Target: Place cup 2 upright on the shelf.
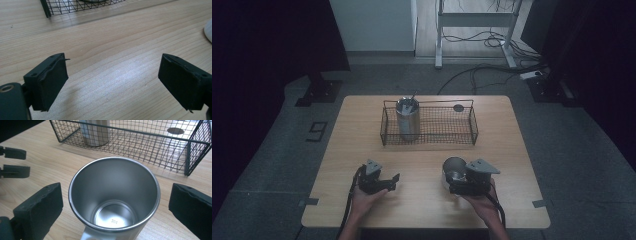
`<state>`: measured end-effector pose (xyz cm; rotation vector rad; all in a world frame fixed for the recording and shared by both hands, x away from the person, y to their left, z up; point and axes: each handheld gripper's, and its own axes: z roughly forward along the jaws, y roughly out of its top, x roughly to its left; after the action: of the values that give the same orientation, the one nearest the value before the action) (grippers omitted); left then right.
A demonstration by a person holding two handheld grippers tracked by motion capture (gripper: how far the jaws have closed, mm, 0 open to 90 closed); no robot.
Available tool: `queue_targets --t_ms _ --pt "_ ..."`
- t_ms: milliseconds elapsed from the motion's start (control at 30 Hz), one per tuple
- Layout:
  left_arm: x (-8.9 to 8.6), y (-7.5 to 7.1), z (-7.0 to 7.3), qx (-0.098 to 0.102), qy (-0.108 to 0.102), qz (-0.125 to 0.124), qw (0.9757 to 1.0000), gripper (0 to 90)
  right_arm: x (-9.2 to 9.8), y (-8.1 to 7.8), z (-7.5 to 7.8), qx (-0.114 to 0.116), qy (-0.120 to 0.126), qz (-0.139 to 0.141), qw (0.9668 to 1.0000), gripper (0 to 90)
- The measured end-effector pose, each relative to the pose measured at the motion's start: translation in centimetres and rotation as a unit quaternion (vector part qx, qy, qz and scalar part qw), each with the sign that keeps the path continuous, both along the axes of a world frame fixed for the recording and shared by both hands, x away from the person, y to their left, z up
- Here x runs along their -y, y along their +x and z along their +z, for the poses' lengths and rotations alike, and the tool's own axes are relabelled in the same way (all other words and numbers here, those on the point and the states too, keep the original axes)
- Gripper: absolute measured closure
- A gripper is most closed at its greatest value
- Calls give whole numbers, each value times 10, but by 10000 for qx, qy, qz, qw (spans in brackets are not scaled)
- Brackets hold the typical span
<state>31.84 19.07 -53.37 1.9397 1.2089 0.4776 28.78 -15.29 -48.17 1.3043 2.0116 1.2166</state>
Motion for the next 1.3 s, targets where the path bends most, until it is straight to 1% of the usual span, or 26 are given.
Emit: queue_targets --t_ms 200,233,267,300,400,567,600,633,700,967,1300 --pt "0 1 -2 -57 21 19 10000 92 -6 5 -7 -88 -132 -33 9999 0" --pt "0 2 -3 -98 62 54 9999 92 -7 6 -9 -117 -148 -49 9998 0" --pt "0 2 -3 -98 62 54 9999 94 -7 6 -9 -117 -148 -49 9998 0" --pt "0 2 -4 -116 77 74 9999 97 -8 9 -12 -169 -167 -58 9997 0" --pt "0 2 -4 -117 80 71 9999 97 -10 11 -15 -211 -194 -59 9996 0" --pt "-1 3 -4 -133 71 78 9999 100 -14 15 -24 -361 -307 -38 9989 3" --pt "-1 3 -4 -133 71 78 9999 100 -14 15 -24 -361 -307 -38 9989 3" --pt "-2 3 -4 -141 71 76 9998 100 -15 16 -26 -356 -315 4 9989 38" --pt "-1 3 -4 -142 74 71 9998 100 -15 15 -27 -285 -402 -9 9988 63" --pt "-1 2 -5 -142 86 60 9998 113 -14 16 -28 -221 -472 89 9986 69" --pt "-1 2 -4 -135 87 65 9999 112 -13 16 -28 -176 -476 98 9987 71"
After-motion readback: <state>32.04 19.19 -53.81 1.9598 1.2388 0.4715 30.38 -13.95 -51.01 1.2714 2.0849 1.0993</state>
